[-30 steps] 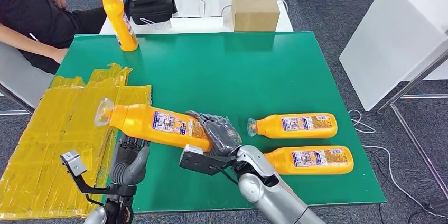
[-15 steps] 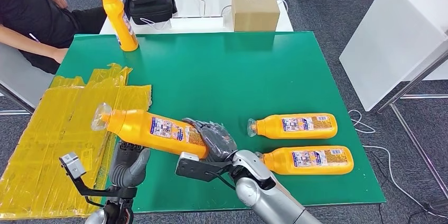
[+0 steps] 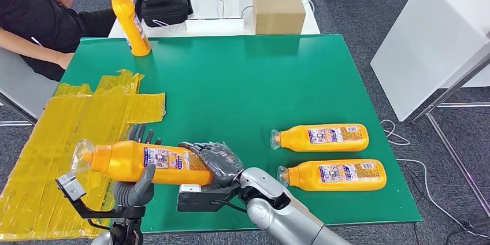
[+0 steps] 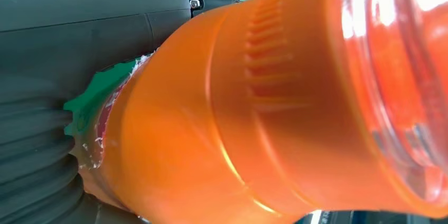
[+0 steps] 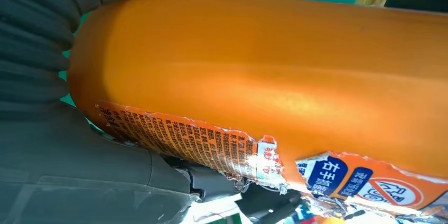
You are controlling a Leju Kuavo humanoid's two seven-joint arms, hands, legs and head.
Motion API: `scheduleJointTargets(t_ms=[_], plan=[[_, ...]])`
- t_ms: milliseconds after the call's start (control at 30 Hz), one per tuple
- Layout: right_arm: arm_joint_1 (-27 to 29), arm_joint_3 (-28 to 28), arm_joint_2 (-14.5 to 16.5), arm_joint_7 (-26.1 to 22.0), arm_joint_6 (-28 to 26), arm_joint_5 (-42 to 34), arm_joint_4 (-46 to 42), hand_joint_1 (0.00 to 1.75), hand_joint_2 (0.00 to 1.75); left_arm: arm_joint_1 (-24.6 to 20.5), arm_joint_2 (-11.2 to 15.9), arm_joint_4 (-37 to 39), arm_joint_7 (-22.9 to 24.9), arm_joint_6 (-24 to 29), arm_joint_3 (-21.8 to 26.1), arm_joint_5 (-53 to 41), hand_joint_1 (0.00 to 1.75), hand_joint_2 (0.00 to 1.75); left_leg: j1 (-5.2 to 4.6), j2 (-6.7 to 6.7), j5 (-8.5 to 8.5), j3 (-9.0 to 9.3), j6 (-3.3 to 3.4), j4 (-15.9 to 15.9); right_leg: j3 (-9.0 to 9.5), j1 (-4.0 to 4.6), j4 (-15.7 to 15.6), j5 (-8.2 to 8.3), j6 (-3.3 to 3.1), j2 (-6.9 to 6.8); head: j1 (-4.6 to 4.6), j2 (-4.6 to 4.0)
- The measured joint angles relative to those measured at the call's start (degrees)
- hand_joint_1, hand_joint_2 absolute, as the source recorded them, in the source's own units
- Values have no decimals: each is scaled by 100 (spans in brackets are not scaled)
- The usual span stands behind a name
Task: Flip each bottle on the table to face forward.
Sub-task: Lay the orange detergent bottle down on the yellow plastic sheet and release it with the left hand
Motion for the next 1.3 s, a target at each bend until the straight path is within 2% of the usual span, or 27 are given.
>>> scheduleJointTargets(t_ms=[267,300,400,433,833,967,1100,1200,1233,1300], plan=[[-194,321,-34,-16,360,-523,52,174,175,101,42,-31,-33,-58,120,78,0,175,0,1,0,0,0,0,-1,0,0,0,0,1,1,0],[-219,357,-48,-23,411,-589,52,173,175,117,45,-35,-40,-66,131,81,23,175,0,1,0,0,0,0,-1,0,0,0,0,1,1,0],[-282,449,-84,-28,506,-734,52,172,175,150,54,-44,-61,-72,149,74,154,175,0,1,0,0,0,0,-1,0,0,0,0,1,1,0],[-301,476,-96,-28,515,-765,52,171,175,155,56,-44,-68,-73,150,67,175,175,0,1,0,0,0,0,-1,0,0,0,0,1,1,0],[-395,614,-160,-28,519,-879,52,168,175,175,60,-46,-145,-123,160,84,175,175,0,1,0,1,0,0,-2,0,0,0,0,1,0,0],[-397,619,-170,-28,518,-893,51,143,175,168,60,-46,-159,-133,161,85,175,175,0,1,0,1,0,0,-3,0,0,0,0,1,0,0],[-391,614,-175,-26,514,-894,50,143,175,167,60,-46,-177,-133,160,54,175,175,0,1,0,1,0,0,-3,0,-1,0,0,1,-1,0],[-389,614,-175,-26,513,-889,50,39,175,165,60,-46,-181,-133,159,47,175,175,0,1,0,1,0,0,-3,0,-1,0,0,1,-1,0],[-386,615,-177,-26,511,-877,50,3,131,161,60,-46,-185,-133,159,33,175,175,0,1,0,1,0,0,-3,0,-1,0,0,1,-1,0],[-365,629,-187,-26,498,-826,48,0,44,143,60,-47,-201,-126,158,-48,175,175,0,1,0,2,0,0,-3,0,-1,0,0,1,-1,0]])
